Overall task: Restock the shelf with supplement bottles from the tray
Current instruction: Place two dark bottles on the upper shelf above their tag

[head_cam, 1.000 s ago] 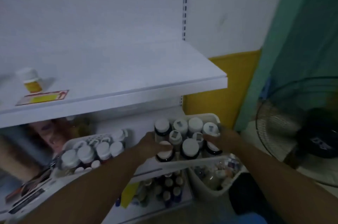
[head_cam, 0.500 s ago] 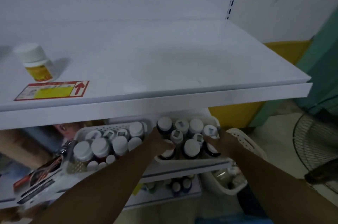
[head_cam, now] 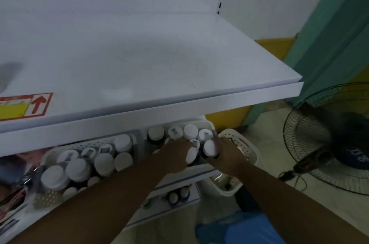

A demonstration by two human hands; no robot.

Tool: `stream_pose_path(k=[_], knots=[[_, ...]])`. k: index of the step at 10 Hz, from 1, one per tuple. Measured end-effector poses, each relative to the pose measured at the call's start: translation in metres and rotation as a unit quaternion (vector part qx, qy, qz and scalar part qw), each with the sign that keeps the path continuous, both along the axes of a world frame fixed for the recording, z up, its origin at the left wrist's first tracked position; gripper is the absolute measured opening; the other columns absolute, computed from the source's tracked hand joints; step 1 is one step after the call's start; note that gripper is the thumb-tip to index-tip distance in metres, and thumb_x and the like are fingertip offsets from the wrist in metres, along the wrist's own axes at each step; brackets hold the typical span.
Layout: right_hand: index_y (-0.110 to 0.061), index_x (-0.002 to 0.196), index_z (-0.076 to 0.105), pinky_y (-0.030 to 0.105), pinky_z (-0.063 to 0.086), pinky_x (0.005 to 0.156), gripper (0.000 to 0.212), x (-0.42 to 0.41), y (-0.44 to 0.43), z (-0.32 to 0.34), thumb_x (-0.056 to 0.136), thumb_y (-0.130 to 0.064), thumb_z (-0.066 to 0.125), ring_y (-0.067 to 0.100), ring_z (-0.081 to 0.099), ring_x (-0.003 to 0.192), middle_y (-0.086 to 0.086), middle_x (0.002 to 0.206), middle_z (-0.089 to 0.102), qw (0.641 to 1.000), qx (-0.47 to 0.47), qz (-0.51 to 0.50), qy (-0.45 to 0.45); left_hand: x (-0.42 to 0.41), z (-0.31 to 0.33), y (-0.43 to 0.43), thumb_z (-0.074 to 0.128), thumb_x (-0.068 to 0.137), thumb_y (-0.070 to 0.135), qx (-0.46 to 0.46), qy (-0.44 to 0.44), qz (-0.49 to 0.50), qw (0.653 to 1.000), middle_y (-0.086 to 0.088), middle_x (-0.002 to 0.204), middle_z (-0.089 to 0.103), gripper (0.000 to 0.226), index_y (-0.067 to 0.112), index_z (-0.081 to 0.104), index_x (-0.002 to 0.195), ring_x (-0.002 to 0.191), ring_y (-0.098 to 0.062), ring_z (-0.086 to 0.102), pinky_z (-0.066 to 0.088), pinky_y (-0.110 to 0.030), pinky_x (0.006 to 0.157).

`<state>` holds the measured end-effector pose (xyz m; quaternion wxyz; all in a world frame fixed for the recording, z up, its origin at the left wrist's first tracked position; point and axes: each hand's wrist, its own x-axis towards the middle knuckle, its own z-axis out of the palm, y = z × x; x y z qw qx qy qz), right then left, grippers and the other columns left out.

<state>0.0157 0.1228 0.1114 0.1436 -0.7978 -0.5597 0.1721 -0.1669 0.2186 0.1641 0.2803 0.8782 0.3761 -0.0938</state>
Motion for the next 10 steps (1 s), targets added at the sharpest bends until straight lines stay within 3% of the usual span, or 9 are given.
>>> stream_pose_path(k=[1, 3, 4, 5, 6, 7, 8, 9, 10], knots=[[-0.011, 0.138, 0.034, 0.039, 0.041, 0.092, 0.075, -0.007, 0.003, -0.008, 0.076, -0.041, 0.065, 0.031, 0.05, 0.112, 0.013, 0.123, 0.055, 0.999, 0.0, -0.026, -0.046, 0.008, -0.004, 0.003, 0.058, 0.09, 0.017, 0.02, -0.013, -0.014, 1.0, -0.013, 0.144, 0.041, 0.051, 0.006, 0.039, 0.137, 0.131, -0.029, 0.041, 0.034, -0.036, 0.106], [-0.014, 0.131, 0.046, 0.036, 0.047, 0.086, 0.07, -0.006, 0.008, 0.008, 0.071, -0.04, 0.072, 0.026, 0.057, 0.106, 0.009, 0.112, 0.061, 0.999, 0.018, -0.04, 0.006, 0.008, -0.006, 0.017, 0.07, 0.082, 0.024, -0.025, -0.059, 0.016, 0.998, -0.008, 0.144, 0.041, 0.064, 0.011, 0.04, 0.137, 0.13, -0.025, 0.042, 0.037, -0.034, 0.104], [-0.012, 0.119, 0.053, 0.038, 0.047, 0.085, 0.057, -0.002, 0.005, 0.038, 0.071, -0.031, 0.078, 0.025, 0.056, 0.104, 0.009, 0.113, 0.061, 0.987, 0.079, -0.069, 0.123, 0.007, 0.013, 0.02, 0.071, 0.08, 0.025, -0.051, -0.07, 0.02, 0.996, -0.009, 0.131, 0.054, 0.055, 0.011, 0.048, 0.128, 0.115, -0.024, 0.055, 0.044, -0.027, 0.086], [-0.008, 0.115, 0.052, 0.039, 0.048, 0.084, 0.051, 0.0, 0.0, 0.073, 0.074, -0.025, 0.078, 0.024, 0.054, 0.101, 0.009, 0.112, 0.058, 0.976, 0.093, -0.049, 0.193, 0.002, 0.039, 0.02, 0.076, 0.074, 0.03, -0.06, -0.128, 0.05, 0.989, 0.003, 0.116, 0.053, 0.056, 0.016, 0.05, 0.122, 0.099, -0.014, 0.054, 0.042, -0.019, 0.071], [-0.009, 0.114, 0.054, 0.025, 0.048, 0.077, 0.045, -0.007, -0.015, 0.104, 0.076, -0.023, 0.076, 0.016, 0.055, 0.092, 0.001, 0.105, 0.057, 0.953, 0.111, -0.038, 0.278, -0.012, 0.067, 0.005, 0.078, 0.069, 0.038, -0.074, -0.183, 0.08, 0.977, 0.011, 0.099, 0.056, 0.039, 0.025, 0.056, 0.1, 0.079, 0.003, 0.053, 0.041, -0.012, 0.057], [-0.011, 0.116, 0.057, 0.015, 0.052, 0.069, 0.042, -0.019, -0.036, 0.125, 0.079, -0.023, 0.073, 0.009, 0.061, 0.088, 0.0, 0.106, 0.062, 0.918, 0.116, -0.022, 0.378, -0.029, 0.088, -0.023, 0.078, 0.07, 0.038, -0.104, -0.224, 0.113, 0.962, 0.008, 0.084, 0.063, 0.031, 0.016, 0.064, 0.087, 0.058, 0.012, 0.059, 0.048, -0.008, 0.053], [-0.011, 0.115, 0.055, 0.015, 0.05, 0.063, 0.038, -0.038, -0.055, 0.141, 0.081, -0.021, 0.07, 0.013, 0.061, 0.088, 0.001, 0.106, 0.062, 0.892, 0.12, -0.007, 0.436, -0.049, 0.111, -0.057, 0.078, 0.071, 0.039, -0.12, -0.263, 0.164, 0.943, 0.005, 0.08, 0.065, 0.028, 0.018, 0.064, 0.084, 0.053, 0.009, 0.06, 0.045, -0.01, 0.047], [-0.006, 0.113, 0.057, 0.026, 0.052, 0.063, 0.035, -0.063, -0.07, 0.156, 0.084, -0.025, 0.066, 0.016, 0.064, 0.082, 0.008, 0.102, 0.066, 0.844, 0.13, -0.011, 0.52, -0.072, 0.134, -0.09, 0.073, 0.072, 0.048, -0.096, -0.291, 0.203, 0.93, 0.003, 0.086, 0.07, 0.033, 0.023, 0.066, 0.091, 0.068, -0.001, 0.066, 0.05, -0.015, 0.054], [-0.001, 0.113, 0.058, 0.047, 0.05, 0.082, 0.04, -0.09, -0.082, 0.172, 0.086, -0.031, 0.06, 0.035, 0.063, 0.093, 0.022, 0.103, 0.064, 0.783, 0.122, 0.025, 0.609, -0.099, 0.159, -0.122, 0.07, 0.068, 0.06, -0.117, -0.345, 0.239, 0.9, -0.002, 0.096, 0.075, 0.049, 0.022, 0.069, 0.098, 0.088, -0.016, 0.071, 0.054, -0.033, 0.08]])
